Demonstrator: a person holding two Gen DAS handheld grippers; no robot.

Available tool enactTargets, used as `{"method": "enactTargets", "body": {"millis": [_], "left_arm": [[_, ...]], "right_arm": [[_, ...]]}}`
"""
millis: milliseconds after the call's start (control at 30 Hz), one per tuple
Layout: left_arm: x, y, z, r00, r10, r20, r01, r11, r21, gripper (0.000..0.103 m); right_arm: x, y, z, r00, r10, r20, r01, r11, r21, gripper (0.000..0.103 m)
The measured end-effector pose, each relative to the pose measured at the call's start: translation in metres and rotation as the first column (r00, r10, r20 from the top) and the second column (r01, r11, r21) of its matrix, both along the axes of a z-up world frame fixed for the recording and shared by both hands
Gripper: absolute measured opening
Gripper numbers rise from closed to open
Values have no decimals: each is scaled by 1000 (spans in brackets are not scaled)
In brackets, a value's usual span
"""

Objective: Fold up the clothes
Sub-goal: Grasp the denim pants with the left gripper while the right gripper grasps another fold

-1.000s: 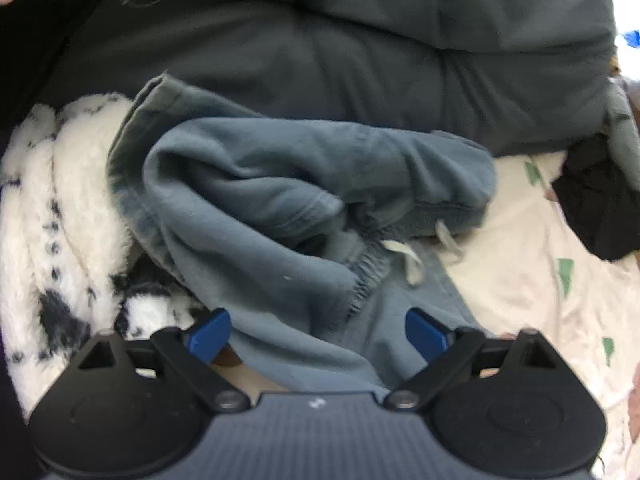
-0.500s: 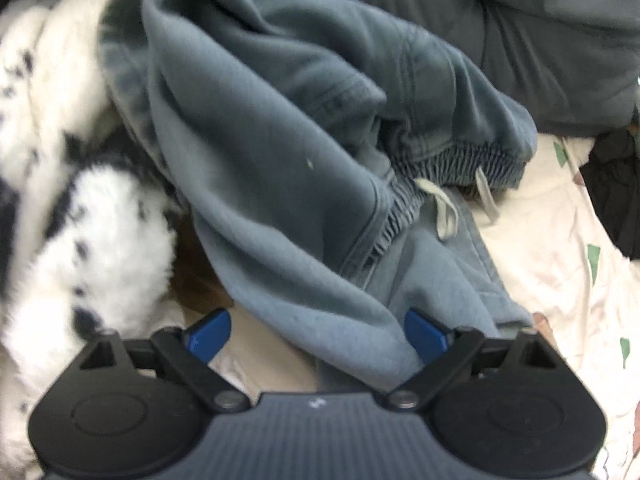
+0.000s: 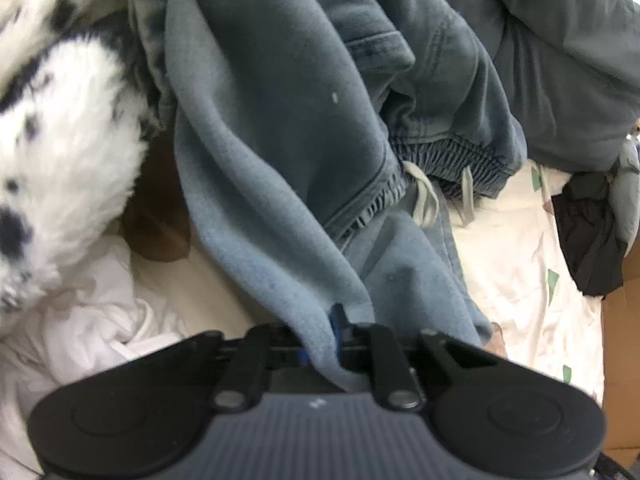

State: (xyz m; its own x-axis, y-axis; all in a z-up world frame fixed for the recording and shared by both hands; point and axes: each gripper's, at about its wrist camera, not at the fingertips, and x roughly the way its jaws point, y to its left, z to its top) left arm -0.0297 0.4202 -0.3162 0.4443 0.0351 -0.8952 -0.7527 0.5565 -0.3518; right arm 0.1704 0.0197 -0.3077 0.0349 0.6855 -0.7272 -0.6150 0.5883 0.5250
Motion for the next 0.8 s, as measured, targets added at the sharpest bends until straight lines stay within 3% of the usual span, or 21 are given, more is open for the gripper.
{"method": "enactTargets", "body": {"millis": [400, 733, 800], "left_arm": [[4, -2, 15, 998, -52, 27, 51, 998, 37, 6], [3, 3, 28, 999, -34, 38, 33, 999, 38, 5], [2, 4, 30, 999, -29, 42, 28, 999, 38, 5]], "right_arm": [[4, 83, -38, 991, 134, 22, -135, 990, 34, 77], [-1, 134, -65, 987, 156, 34, -157, 987, 26, 77], [0, 141, -69, 986, 164, 34, -165, 986, 31, 73]]}}
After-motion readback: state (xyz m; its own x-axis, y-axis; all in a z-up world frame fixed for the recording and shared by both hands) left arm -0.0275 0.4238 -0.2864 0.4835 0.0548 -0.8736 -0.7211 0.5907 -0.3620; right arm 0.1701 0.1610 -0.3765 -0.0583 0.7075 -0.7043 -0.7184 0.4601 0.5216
